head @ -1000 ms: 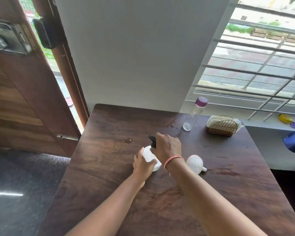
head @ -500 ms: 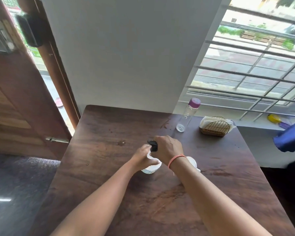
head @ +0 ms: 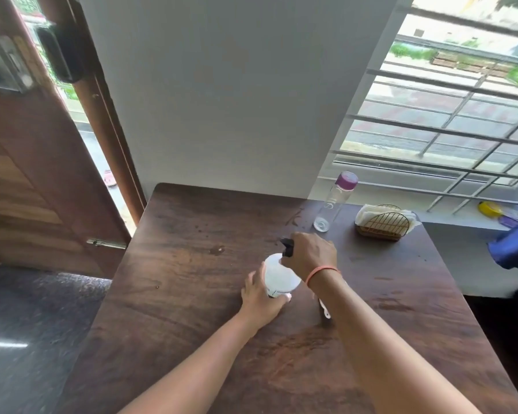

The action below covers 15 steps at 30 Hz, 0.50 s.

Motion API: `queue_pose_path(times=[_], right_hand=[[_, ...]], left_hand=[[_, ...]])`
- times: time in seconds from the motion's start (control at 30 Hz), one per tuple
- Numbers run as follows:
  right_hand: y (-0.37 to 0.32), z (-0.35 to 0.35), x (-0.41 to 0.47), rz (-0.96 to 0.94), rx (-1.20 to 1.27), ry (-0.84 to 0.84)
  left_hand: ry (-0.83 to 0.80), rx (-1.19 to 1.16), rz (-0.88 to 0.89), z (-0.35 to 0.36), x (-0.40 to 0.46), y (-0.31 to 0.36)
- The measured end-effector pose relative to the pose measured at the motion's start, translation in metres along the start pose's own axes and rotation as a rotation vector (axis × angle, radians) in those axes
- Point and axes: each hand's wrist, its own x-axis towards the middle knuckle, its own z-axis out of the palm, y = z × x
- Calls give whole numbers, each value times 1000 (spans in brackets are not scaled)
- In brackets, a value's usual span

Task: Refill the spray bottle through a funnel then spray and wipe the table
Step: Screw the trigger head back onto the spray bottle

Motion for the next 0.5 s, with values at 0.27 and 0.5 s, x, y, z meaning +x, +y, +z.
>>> queue_pose_path(times=[0.27, 0.5], right_hand=[[3, -5, -10, -194, 11, -39], [-2, -2, -19, -231, -11, -6]], left_hand=[[-141, 148, 131, -33, 49, 13], [-261, 64, 221, -23, 51, 12]])
